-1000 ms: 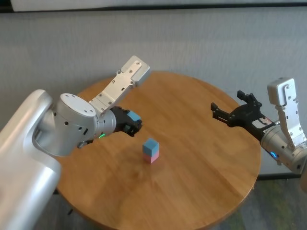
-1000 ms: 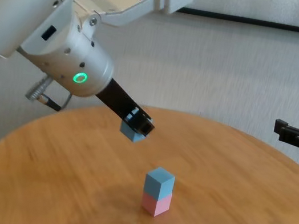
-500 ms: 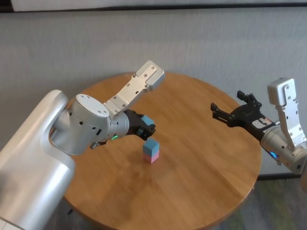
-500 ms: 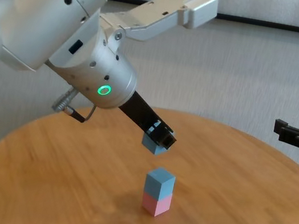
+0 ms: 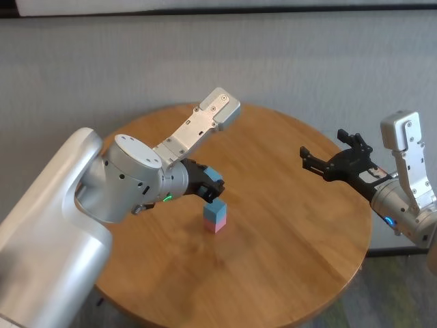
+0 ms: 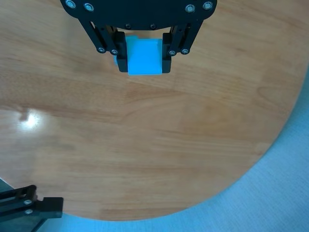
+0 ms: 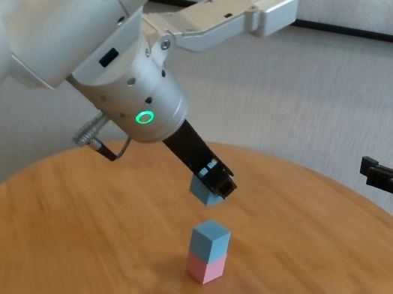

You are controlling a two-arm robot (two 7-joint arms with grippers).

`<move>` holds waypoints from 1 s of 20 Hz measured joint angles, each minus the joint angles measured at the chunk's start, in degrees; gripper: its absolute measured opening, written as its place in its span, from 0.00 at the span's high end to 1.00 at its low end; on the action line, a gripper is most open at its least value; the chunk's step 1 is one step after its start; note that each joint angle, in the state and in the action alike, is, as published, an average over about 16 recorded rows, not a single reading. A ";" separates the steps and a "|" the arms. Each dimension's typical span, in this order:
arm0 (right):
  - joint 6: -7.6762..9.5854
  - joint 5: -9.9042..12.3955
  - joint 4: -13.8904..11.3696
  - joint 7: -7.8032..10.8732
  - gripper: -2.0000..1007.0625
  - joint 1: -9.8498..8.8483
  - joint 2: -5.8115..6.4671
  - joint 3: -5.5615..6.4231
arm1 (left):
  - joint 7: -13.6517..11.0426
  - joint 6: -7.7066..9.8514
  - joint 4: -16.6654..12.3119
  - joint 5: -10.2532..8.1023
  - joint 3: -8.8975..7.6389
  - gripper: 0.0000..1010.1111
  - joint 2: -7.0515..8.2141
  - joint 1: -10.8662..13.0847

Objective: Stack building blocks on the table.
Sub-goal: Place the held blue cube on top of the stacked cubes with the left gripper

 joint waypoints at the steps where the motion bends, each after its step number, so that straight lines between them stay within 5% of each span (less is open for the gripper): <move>1: 0.00 0.00 0.00 0.00 0.01 0.00 0.00 0.00 | -0.06 0.13 -0.20 0.15 0.07 0.58 -0.06 0.12; 20: 0.00 0.00 0.00 0.00 0.01 0.00 0.00 0.00 | -2.67 1.73 0.95 2.76 2.81 0.58 -2.10 0.71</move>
